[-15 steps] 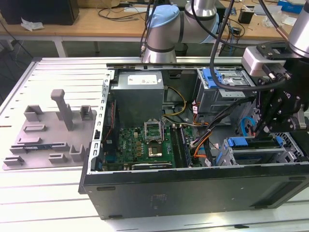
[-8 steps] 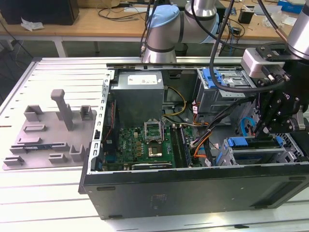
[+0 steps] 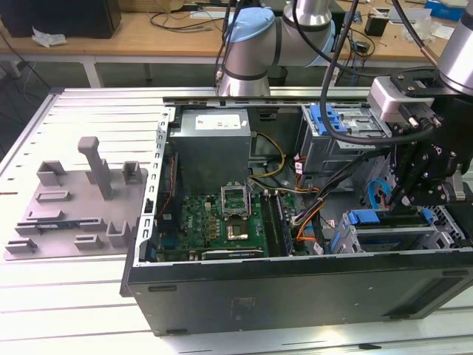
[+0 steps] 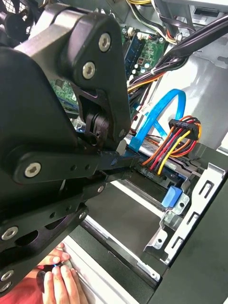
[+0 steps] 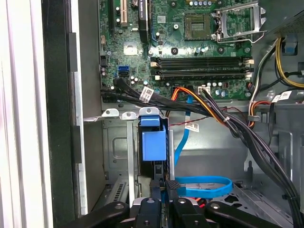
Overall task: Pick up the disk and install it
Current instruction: 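Insert the second disk wire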
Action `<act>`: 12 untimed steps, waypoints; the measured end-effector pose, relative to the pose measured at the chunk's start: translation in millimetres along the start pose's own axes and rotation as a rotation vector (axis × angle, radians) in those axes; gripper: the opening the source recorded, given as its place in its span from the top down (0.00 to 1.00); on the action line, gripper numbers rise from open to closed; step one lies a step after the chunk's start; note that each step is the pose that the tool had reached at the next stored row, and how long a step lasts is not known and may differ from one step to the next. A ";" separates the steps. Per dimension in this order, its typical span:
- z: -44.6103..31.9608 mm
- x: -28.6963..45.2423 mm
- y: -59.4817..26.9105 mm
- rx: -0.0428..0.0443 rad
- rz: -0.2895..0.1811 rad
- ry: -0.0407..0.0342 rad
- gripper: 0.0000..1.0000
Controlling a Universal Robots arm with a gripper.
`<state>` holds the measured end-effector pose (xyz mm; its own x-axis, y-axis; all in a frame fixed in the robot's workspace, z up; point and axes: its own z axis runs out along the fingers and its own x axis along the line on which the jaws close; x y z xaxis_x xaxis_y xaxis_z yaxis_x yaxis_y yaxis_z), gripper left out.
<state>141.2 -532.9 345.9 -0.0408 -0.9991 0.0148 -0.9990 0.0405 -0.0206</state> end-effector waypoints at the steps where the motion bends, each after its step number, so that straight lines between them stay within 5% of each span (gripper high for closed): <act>1: 0.3 0.0 0.0 0.0000 0.000 0.0002 0.84; 12: 2.9 0.0 0.0 0.0000 -0.003 -0.0007 0.84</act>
<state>141.2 -532.9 343.0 -0.0377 -0.9992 0.0141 -0.9991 0.0374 -0.0206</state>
